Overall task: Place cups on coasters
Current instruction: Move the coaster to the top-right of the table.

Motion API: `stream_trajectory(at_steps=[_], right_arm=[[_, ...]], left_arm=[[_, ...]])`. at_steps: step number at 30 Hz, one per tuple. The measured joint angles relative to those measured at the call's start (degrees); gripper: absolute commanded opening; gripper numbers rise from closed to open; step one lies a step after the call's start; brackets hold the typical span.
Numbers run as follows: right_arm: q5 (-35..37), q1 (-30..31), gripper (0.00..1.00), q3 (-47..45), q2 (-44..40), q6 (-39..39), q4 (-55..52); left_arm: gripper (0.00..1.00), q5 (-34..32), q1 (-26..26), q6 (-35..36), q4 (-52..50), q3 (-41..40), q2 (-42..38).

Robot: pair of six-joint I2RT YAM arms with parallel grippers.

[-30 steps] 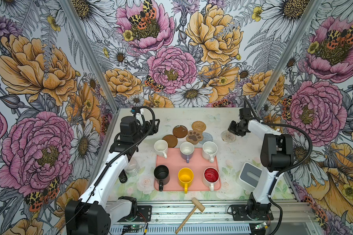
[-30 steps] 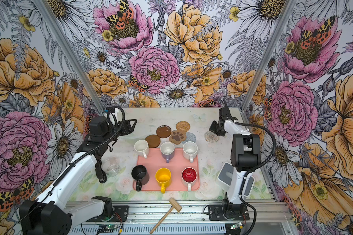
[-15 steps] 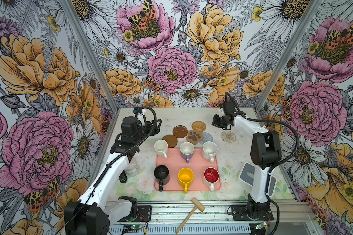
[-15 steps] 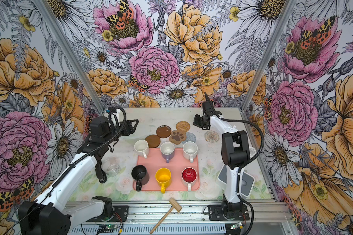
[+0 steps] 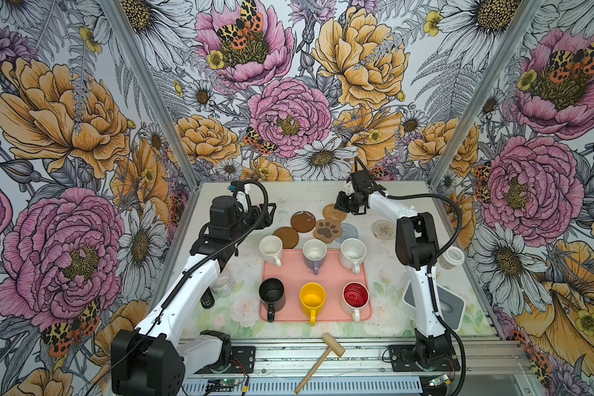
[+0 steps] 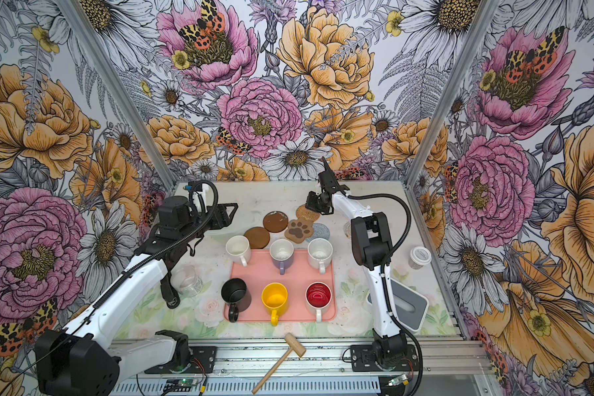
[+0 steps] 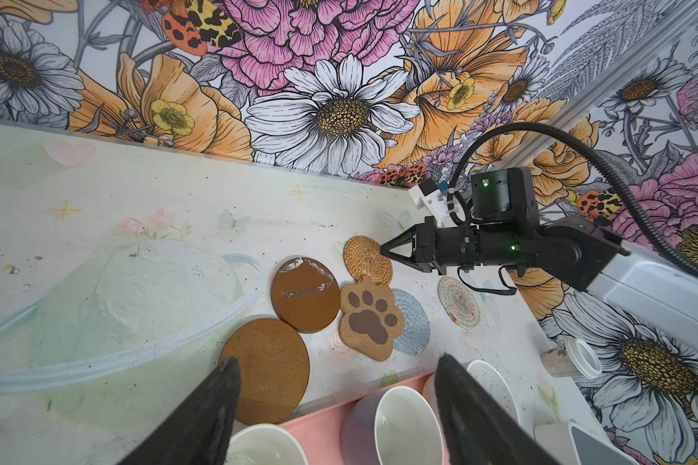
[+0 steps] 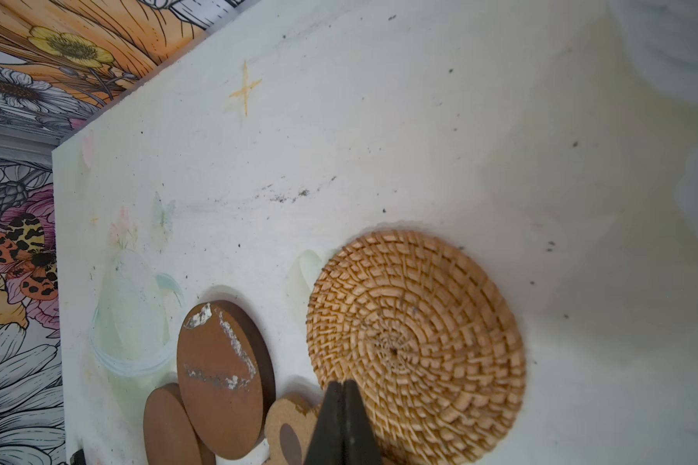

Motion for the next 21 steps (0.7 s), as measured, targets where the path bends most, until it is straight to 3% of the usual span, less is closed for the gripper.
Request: stream_trajectory(at_steps=[21], right_arm=[[3.85,-0.5,0.0,-0.55,2.97,2.89,0.37]], left_arm=[[0.78,-0.02,-1.01,0.02,-0.04,0.11,1.33]])
